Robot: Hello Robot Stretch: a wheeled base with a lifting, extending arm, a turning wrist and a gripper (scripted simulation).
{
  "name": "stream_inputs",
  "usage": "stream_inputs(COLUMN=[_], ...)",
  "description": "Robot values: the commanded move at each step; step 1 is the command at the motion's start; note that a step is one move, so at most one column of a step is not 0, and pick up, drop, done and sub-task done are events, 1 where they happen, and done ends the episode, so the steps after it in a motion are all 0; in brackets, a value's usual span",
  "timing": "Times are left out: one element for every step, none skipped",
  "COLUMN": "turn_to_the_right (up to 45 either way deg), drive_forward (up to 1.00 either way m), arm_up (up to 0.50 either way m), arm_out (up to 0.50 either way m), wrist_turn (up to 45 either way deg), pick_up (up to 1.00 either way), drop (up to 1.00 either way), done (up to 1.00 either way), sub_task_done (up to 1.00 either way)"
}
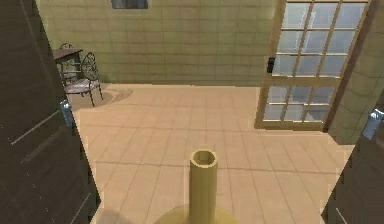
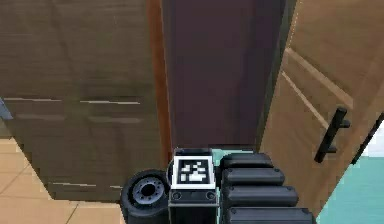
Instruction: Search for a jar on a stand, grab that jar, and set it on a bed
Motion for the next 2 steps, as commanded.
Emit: stream_inputs(turn_to_the_right=[0.0, 3.0], drive_forward=[1.0, 0.0], arm_up=[0.0, 0.0], arm_out=[0.0, 0.0], wrist_turn=[0.0, 0.0], pick_up=[0.0, 0.0], drop=[0.0, 0.0], done=[0.0, 0.0], sub_task_done=[0.0, 0.0])
